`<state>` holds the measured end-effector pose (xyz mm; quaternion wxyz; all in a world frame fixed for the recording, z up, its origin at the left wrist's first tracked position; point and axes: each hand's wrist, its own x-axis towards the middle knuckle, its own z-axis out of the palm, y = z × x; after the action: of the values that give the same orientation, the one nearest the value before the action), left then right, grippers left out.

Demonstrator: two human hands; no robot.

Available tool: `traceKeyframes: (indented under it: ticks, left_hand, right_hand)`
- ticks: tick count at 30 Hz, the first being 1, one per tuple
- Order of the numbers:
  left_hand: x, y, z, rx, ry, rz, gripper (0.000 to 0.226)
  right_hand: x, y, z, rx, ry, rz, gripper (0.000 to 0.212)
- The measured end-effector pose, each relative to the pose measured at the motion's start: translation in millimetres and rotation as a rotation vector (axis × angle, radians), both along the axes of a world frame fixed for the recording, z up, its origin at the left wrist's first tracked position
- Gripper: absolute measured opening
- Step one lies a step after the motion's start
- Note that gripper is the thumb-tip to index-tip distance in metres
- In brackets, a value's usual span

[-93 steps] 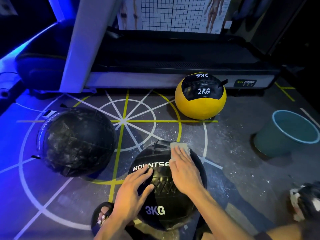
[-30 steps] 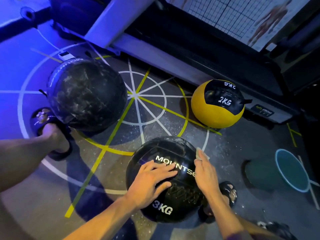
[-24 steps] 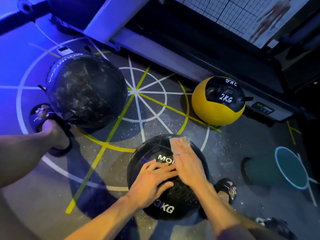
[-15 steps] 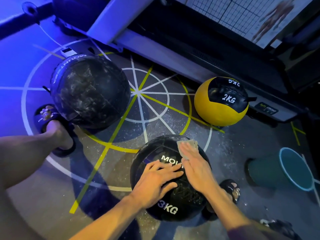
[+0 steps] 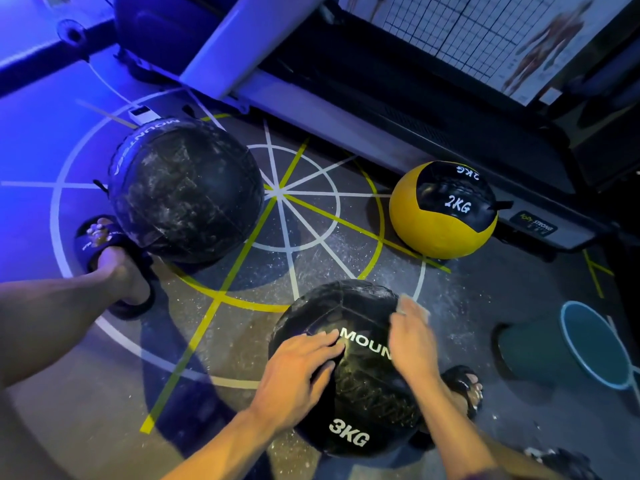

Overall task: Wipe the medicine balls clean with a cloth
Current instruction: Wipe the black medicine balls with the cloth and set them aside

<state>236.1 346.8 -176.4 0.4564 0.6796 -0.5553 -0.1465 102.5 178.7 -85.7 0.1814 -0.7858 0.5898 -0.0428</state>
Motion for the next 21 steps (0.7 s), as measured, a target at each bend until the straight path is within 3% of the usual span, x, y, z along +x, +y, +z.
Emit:
traceKeyframes:
  ticks: [2,5,6,10,11,14,16,21]
  left_hand:
    - [-1.0,-1.0,1.3,0.044,-0.026,-0.045,0.034]
    - [-0.4,0.3,2.3,0.100,-0.062,-0.071,0.033]
    - [-0.7,0.2,1.6,0.106,-0.052,-0.069,0.034]
    - [-5.3,-2.9,3.1,0.122,0.005,-0.101,0.038]
    - [-6.1,-4.0,4.5,0.125,0.006,-0.121,0.039]
    - [-7.9,-2.8,4.8,0.147,-0.045,-0.176,0.043]
    - [-7.1,-1.2,2.6,0.156,-0.102,-0.205,0.046]
    - [-5.7,0.0,-1.8,0.083,-0.201,-0.172,0.041]
  right_hand:
    - [31.1,18.9,-1.8,-0.081,0.115,0.315,0.035]
    - [42.7,36.0,-4.7,-0.047,0.270,0.749,0.061]
    - [34.0,25.2,-4.6,-0.063,0.266,0.758,0.060]
    - [-5.1,-20.2,5.6,-0.047,0.184,0.368,0.052]
    - [-5.5,-14.2,7.4,-0.039,0.184,0.368,0.054]
    - [-0.2,25.7,7.7,-0.036,0.217,0.694,0.068]
    - [-10.6,22.9,6.4,-0.044,0.231,0.788,0.064]
    - [-40.3,-7.4,-1.0,-0.013,0.093,0.289,0.055]
